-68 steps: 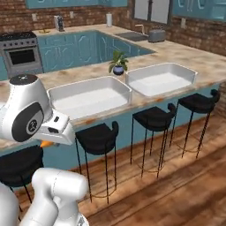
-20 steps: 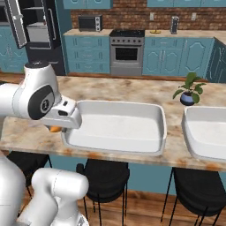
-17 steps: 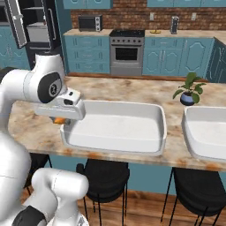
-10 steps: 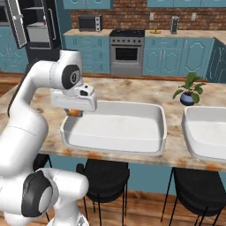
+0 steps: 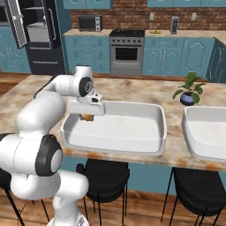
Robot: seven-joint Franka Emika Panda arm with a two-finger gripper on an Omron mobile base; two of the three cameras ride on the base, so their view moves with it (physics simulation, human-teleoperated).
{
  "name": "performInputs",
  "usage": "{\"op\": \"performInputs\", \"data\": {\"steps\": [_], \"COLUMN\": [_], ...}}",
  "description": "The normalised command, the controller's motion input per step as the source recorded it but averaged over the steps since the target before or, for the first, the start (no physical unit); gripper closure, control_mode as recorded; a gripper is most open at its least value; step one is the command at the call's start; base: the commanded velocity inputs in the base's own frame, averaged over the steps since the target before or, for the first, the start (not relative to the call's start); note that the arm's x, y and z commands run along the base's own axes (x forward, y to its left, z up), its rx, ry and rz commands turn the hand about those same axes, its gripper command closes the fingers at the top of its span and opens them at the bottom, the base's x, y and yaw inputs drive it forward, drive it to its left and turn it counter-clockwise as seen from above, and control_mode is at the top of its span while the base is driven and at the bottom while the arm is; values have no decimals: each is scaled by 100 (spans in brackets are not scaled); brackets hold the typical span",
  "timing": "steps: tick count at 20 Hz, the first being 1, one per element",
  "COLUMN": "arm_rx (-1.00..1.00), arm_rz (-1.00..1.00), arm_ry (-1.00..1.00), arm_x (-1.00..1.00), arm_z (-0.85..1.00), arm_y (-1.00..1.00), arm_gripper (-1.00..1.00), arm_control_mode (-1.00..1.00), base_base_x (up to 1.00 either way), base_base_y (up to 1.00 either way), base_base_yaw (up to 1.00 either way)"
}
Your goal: Place the cold items (carrot and sweet potato) from the fridge in one tupperware on the dining counter. Place the warm items (kebab skewer and hot dog) in the stove area in another tupperware.
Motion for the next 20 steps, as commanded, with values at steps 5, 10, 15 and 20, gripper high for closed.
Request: {"op": "performInputs", "data": {"steps": [5,10,15,20], "arm_rx": [0,0,0,0], "arm_rz": [0,0,2,0], "arm_ry": [4,1,4,1], "arm_x": [100,100,76,1], "arm_z": [-61,-47,-52,-63], "arm_y": [-9,0,0,0], "arm_gripper": [100,100,100,100], "arm_control_mode": [-100,-100,-100,-100], "base_base_x": [0,0,0,0], "base_base_y": [0,0,0,0], "base_base_yaw": [0,0,0,0]}}
